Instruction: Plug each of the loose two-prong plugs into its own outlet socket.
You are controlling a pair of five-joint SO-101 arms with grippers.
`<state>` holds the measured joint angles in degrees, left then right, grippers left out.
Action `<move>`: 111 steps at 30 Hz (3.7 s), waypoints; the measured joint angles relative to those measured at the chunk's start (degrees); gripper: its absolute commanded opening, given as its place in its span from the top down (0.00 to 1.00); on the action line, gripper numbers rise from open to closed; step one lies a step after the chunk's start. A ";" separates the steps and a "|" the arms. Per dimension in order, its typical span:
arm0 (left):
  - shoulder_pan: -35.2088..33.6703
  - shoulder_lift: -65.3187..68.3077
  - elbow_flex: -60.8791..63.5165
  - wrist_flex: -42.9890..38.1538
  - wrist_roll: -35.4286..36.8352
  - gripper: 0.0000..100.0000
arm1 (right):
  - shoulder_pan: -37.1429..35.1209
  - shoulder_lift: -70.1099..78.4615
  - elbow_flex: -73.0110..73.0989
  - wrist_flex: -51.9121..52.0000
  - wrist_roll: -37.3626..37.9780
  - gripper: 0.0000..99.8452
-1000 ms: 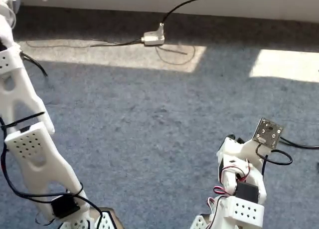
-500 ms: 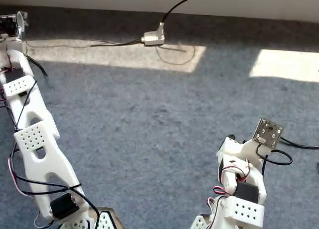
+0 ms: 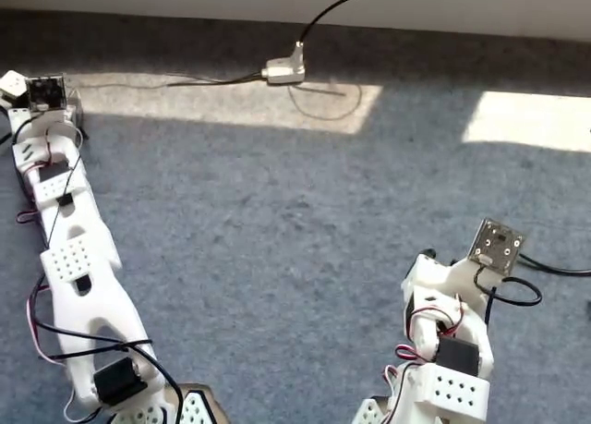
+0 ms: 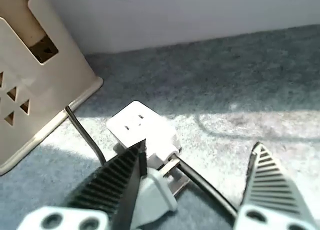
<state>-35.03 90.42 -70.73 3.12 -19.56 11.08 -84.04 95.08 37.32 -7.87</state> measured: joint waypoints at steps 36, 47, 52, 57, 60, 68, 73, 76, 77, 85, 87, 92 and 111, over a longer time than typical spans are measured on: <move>3.16 -6.59 -22.42 33.49 10.55 0.69 | 0.00 0.00 0.00 0.00 0.00 0.85; -2.81 10.37 -22.42 10.02 10.55 0.86 | -2.37 0.00 0.00 0.00 0.44 0.85; -2.90 9.49 -23.65 24.88 2.81 0.99 | -3.16 0.00 0.00 0.00 3.08 0.85; -2.20 6.15 -24.62 43.87 -7.65 0.99 | -3.08 0.00 0.00 0.00 3.16 0.85; -2.11 4.57 -24.62 55.03 -10.11 0.99 | -3.16 0.00 0.00 0.00 3.34 0.85; -2.11 -4.04 -24.70 83.16 -10.64 0.99 | -3.16 0.00 0.00 0.00 3.34 0.85; -2.20 -9.93 -23.74 89.93 -10.55 0.98 | -3.16 0.00 0.00 0.00 3.34 0.85; -2.73 -14.42 -23.74 88.44 -10.29 0.97 | -3.16 0.00 0.00 0.00 3.34 0.85; -3.08 -16.18 -23.74 86.86 -10.11 0.96 | -3.16 0.00 0.00 0.00 3.34 0.85; -9.76 -20.48 -23.74 65.49 7.65 0.71 | -3.16 0.00 0.00 0.00 3.34 0.85; -11.16 -19.16 -23.82 62.51 11.60 0.70 | -3.16 0.00 0.00 0.00 3.34 0.85; -12.13 -10.11 -23.74 56.44 15.38 0.73 | -3.16 0.00 0.00 0.00 3.34 0.85; -11.25 9.58 -24.62 34.11 20.31 0.62 | -3.16 0.00 0.00 0.00 3.34 0.85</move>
<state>-46.29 100.00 -95.34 37.23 0.75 7.91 -84.04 95.08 37.32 -4.53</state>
